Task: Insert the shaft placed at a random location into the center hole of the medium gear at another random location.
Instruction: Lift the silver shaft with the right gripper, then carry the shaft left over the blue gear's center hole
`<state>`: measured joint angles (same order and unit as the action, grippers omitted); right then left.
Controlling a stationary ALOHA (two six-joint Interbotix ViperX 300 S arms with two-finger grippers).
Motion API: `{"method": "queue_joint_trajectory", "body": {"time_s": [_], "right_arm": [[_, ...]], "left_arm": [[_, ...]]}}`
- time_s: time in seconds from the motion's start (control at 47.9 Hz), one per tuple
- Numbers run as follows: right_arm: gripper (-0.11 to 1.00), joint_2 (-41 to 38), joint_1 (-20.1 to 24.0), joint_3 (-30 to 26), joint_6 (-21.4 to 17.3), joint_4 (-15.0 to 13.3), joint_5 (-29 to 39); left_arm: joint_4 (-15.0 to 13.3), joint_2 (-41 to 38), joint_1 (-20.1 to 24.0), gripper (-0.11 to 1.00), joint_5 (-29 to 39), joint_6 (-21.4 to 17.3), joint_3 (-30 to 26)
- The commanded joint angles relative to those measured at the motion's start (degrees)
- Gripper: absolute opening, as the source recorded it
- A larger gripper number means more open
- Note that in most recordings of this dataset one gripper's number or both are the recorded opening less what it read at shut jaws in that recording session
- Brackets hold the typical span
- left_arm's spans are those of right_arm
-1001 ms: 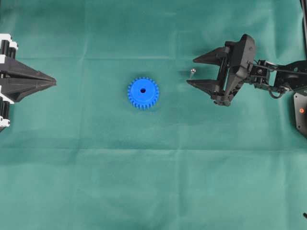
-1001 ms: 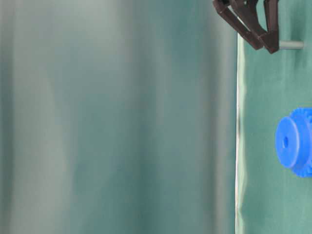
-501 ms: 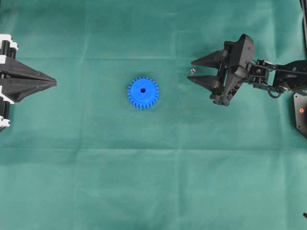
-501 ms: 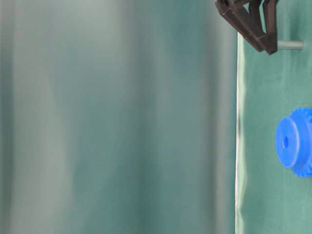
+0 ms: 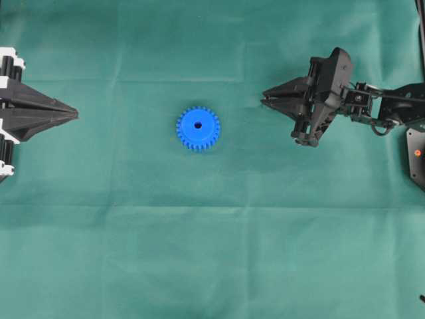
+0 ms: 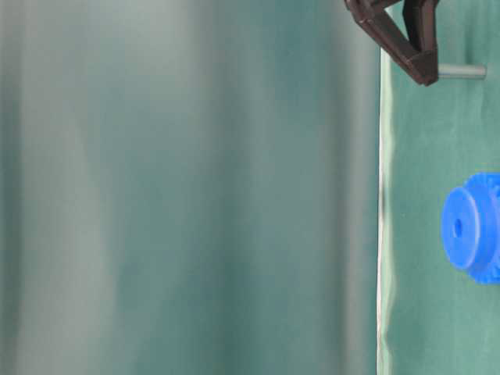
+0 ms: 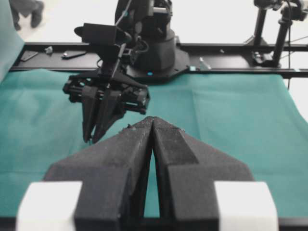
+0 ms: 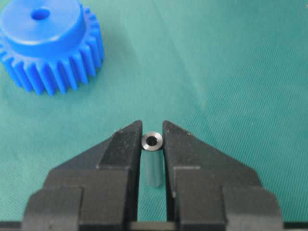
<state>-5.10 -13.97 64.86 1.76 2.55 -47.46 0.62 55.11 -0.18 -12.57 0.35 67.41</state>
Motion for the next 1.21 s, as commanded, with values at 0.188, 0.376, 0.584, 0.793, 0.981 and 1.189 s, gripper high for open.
{"method": "queue_joint_trajectory", "body": {"time_s": [0.188, 0.376, 0.584, 0.793, 0.981, 1.189], "right_arm": [[0.13, 12.92, -0.26, -2.11, 2.2, -0.09, 12.74], [0.13, 17.58, -0.26, -2.55, 2.81, -0.26, 17.58], [0.13, 17.49, -0.26, -2.72, 2.81, -0.26, 17.84], [0.13, 16.87, 0.26, -3.52, 2.72, -0.18, 17.58], [0.13, 14.06, 1.93, -6.77, 2.46, 0.09, 17.58], [0.13, 9.32, 4.39, -12.48, 2.37, 0.09, 18.02]], "left_arm": [[0.18, -0.44, 0.0, 0.0, -0.44, 0.09, -1.23], [0.18, -0.44, 0.0, 0.0, -0.35, 0.09, -1.23], [0.18, -0.44, 0.0, 0.0, -0.44, 0.09, -1.23], [0.18, -0.44, 0.0, 0.0, -0.35, 0.18, -1.32], [0.18, -0.44, 0.0, 0.0, -0.44, 0.18, -1.23], [0.18, -0.44, 0.0, 0.0, -0.35, 0.18, -1.23]]}}
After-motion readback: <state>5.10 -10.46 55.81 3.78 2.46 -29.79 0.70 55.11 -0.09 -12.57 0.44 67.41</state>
